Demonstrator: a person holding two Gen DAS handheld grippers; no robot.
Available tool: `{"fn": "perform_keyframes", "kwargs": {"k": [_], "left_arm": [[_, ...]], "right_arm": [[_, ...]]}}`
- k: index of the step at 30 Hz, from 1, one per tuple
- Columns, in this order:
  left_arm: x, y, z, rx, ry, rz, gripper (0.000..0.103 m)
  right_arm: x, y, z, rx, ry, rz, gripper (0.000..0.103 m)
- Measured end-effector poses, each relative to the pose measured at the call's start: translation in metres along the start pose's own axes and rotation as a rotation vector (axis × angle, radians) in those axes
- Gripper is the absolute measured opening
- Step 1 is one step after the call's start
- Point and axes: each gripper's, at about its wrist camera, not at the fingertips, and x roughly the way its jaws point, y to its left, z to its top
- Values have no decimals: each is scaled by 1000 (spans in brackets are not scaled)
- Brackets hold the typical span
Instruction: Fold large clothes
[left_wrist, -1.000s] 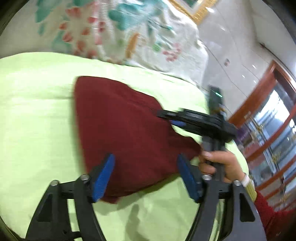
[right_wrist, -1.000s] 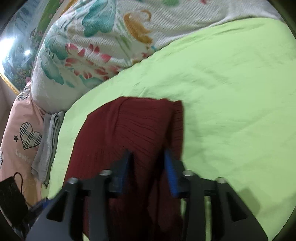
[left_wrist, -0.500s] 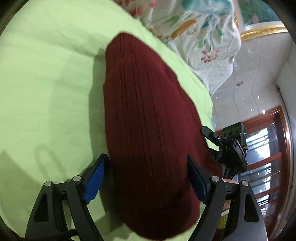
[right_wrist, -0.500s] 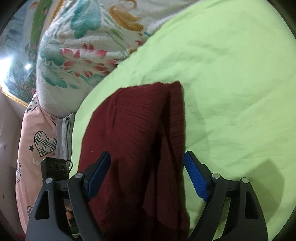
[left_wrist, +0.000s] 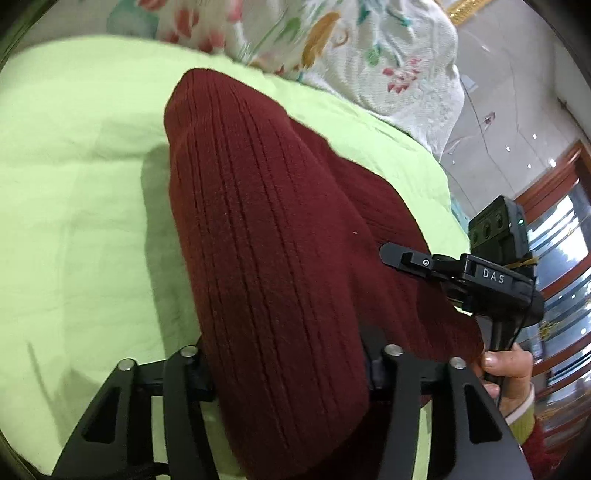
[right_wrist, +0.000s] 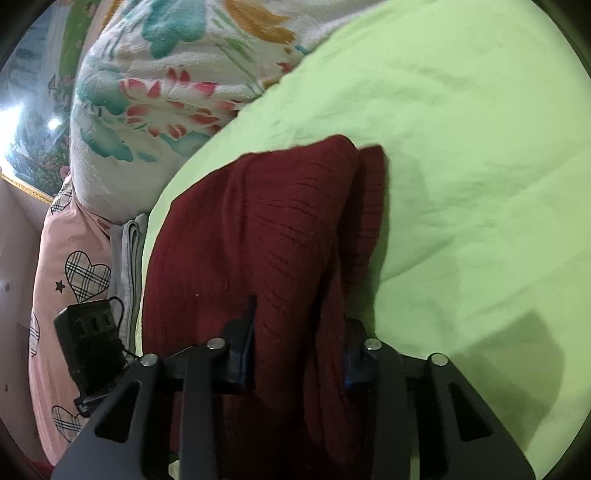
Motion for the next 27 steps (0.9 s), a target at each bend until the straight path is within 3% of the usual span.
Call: {"fn": "perform_keyframes", "kwargs": {"k": [5,14,17,19,21,23,27], "left_arm": [[-55,6,-21,4,-48,12,48],[-189,87,-67,-118,-89,119,48],[-204,111,-82,-146,-83,169,49],[-200,132,-95,-184,-56,194,51],[-195,148,-106,-218,-63,180,58],[-193,152,-111,-232,-92,153,63],[-185,150,-114,-226,-102,171,72]], "right_arm": [[-4,44,-17,-37,-6,74,31],[74,152,-65,-155,122,272,31],[103,167,-81,-175,160,285,31],[124,165,-91,-175,193,238,31],[136,158,-99,-179,199,180,33],[137,150,-102,-153,195,193,37],[134,149,-101,-143,193,166,43]]}}
